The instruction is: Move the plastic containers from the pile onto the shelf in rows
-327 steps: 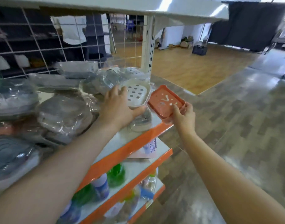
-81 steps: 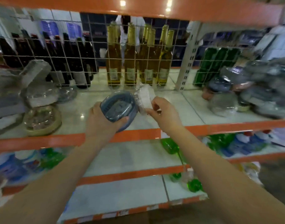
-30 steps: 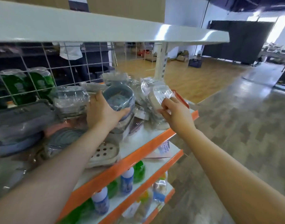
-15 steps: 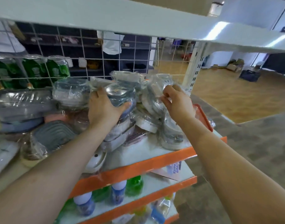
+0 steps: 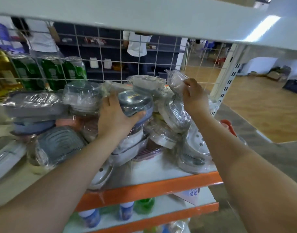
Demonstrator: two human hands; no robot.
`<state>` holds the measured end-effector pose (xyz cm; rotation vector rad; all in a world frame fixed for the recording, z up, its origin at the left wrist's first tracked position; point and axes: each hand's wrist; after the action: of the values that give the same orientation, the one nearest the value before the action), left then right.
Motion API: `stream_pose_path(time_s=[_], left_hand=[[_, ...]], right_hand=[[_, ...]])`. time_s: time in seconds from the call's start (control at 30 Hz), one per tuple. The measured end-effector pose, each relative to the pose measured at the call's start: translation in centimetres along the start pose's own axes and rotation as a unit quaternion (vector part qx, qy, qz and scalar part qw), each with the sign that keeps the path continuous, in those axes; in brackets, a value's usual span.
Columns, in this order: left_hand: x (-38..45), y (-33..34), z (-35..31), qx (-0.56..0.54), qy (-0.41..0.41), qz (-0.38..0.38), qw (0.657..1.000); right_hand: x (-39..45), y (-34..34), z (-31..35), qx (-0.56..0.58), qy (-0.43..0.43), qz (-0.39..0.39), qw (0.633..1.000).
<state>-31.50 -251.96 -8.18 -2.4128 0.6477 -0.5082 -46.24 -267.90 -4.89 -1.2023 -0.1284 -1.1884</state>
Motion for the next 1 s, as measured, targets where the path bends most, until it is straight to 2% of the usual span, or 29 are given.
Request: stream_pose_path(time_s=[0.07,0.13,0.33,0.5,0.7,1.0], left_hand=[[0.0,0.0,0.0,-0.006,-0.002,0.003,1.000],[0.1,0.0,0.0,-0.011,0.000,0.005,1.000],[0.1,0.0,0.0,-0.021,0.001,0.008,1.000],[0.0,0.1,0.1,-0.021,0.003,0.004,1.000],[0.1,0.1,0.1,-0.025,0.007,0.002,1.000],[0.1,0.3,0.1,-0.024,0.001,-0.001,1.000]], right_hand=[[0.6,0.2,-0.3,0.000,0.009,0.044,0.999],[0.8,0.4,-0.6,-0.002,0.014,0.053,0.998],[-0.3,0.8,-1.1,-0.033,0.063,-0.061,0.996],[-1.3,1.0,-1.3,0.062,0.068,-0.096,0.991],[-0.7,1.7,-1.4,0.119,0.079,-0.029,0.989],[-1.9,1.2,-1.5,0.075,0.095,-0.020,0.992]])
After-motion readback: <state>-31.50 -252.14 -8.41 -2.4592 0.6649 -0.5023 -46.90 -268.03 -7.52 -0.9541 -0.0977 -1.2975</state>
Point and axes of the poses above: each hand's wrist, its own x-axis towards the middle knuckle, its own y-axis out of the palm, z = x × y, and after that the axes turned 12 degrees about -y, right-handed
